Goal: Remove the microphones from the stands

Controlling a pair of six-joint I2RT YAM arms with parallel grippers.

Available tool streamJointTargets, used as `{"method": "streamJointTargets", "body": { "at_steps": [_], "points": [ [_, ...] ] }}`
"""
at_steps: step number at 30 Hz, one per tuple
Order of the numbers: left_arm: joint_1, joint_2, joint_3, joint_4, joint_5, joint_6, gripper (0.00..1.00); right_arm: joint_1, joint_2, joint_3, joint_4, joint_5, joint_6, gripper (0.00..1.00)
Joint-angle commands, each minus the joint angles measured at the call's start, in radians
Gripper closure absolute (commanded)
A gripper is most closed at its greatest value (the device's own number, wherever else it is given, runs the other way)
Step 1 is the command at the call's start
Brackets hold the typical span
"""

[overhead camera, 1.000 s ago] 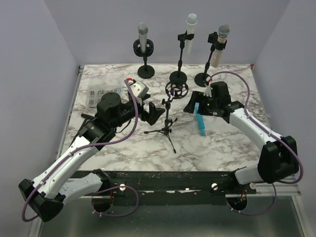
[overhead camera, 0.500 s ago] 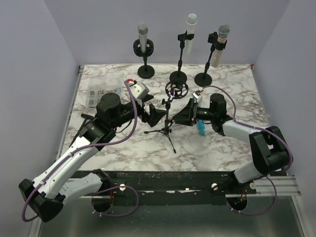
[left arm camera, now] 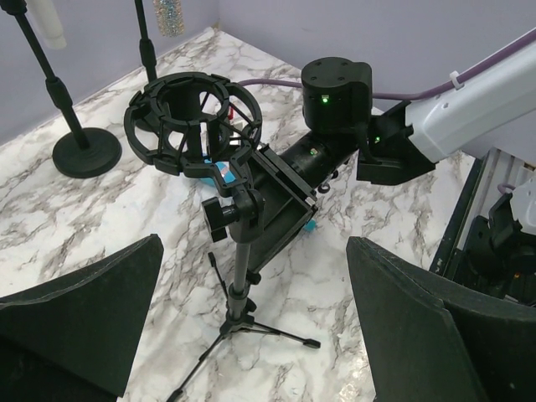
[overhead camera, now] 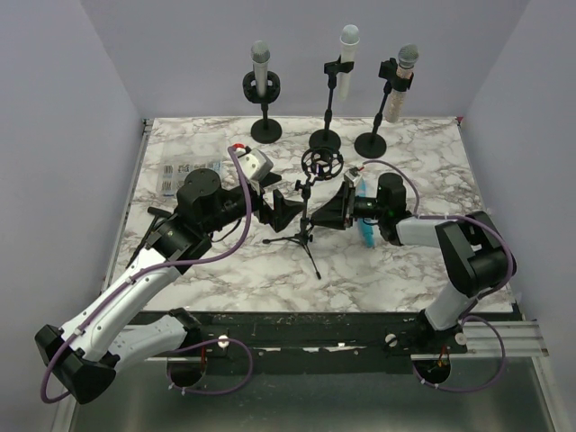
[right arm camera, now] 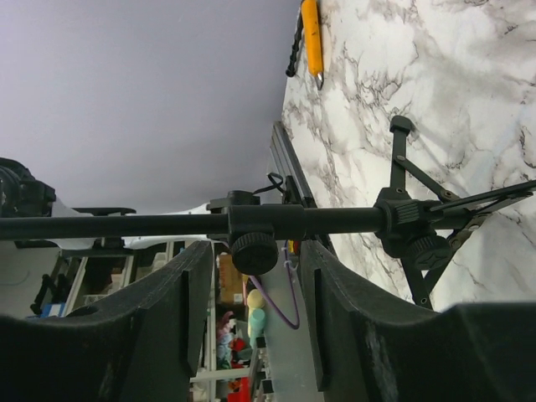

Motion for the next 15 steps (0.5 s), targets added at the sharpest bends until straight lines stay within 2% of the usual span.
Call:
{"method": "streamJointTargets", "body": {
  "at_steps": [1, 9, 13, 15],
  "points": [
    [-0.003, 0.005, -0.002, 0.017, 0.033, -0.004, 0.05, 0.018, 0.048, -0.013, 0.116, -0.044, 0.051, 0.5],
    [-0.003, 0.015, 0.001, 0.012, 0.036, -0.002, 0.05, 0.028, 0.134, -0.051, 0.375, -0.057, 0.19, 0.68],
    [-0.003, 0.022, 0.005, 0.008, 0.038, -0.002, 0.05, 0.032, 0.175, -0.059, 0.481, -0.064, 0.246, 0.69],
    [-0.003, 0.025, 0.005, 0.008, 0.038, -0.003, 0.05, 0.034, 0.197, -0.059, 0.532, -0.069, 0.273, 0.64]
  ]
}}
